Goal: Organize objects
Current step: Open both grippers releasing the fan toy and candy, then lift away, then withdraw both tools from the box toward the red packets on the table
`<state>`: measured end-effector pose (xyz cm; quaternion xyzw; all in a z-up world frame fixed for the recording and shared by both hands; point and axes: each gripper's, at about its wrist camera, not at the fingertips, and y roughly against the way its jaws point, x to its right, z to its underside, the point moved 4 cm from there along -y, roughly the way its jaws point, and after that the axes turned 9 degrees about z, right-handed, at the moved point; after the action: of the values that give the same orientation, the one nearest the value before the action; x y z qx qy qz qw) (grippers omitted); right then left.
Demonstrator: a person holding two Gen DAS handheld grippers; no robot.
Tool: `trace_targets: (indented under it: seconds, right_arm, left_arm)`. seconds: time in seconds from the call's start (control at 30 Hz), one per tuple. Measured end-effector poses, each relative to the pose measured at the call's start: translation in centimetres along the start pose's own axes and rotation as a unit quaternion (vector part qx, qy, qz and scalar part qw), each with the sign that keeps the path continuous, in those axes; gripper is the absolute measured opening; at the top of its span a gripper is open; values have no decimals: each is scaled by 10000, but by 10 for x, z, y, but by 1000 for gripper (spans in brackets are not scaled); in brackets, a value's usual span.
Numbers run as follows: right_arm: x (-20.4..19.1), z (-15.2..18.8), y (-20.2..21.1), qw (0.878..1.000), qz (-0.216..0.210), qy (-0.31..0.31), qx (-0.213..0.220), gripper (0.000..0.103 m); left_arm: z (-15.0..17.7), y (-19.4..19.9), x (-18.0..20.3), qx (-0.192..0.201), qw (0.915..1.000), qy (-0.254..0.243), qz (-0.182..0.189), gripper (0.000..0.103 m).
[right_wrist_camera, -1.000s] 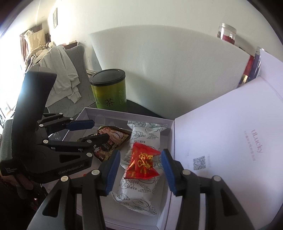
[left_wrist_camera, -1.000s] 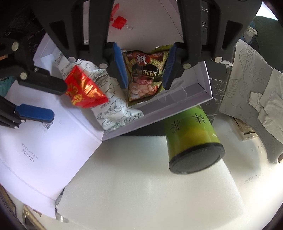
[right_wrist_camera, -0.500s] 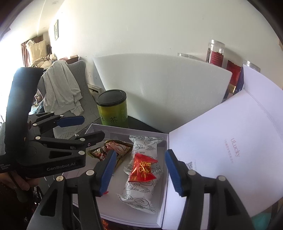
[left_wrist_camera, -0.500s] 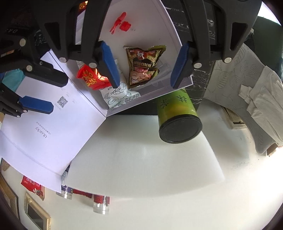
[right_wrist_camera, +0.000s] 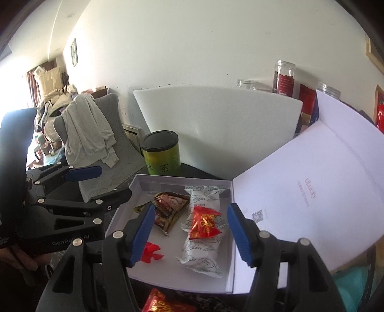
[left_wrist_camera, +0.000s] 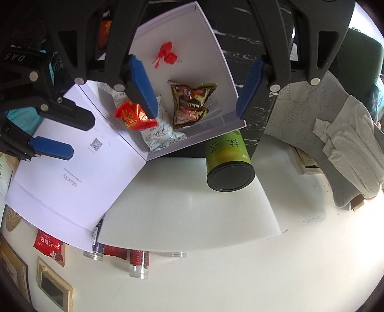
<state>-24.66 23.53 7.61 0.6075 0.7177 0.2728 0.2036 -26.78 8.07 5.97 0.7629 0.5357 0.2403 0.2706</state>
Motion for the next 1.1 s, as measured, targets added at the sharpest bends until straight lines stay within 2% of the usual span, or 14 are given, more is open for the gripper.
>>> trace_targets:
  seconds: [0.53,0.9,1.1]
  right_arm:
    - [-15,28,73,9997,167,-107,155,69]
    - [-30,60,111,9995,262,-82,166,70]
    - [-43,78,118,9996,247,-41,96,71]
  left_arm:
    - [20,78,23,361,9990,-260,38,69]
    - [55,114,35,378,9988,-279,112,74]
    - [80,130,39,376,9987,-303,131,77]
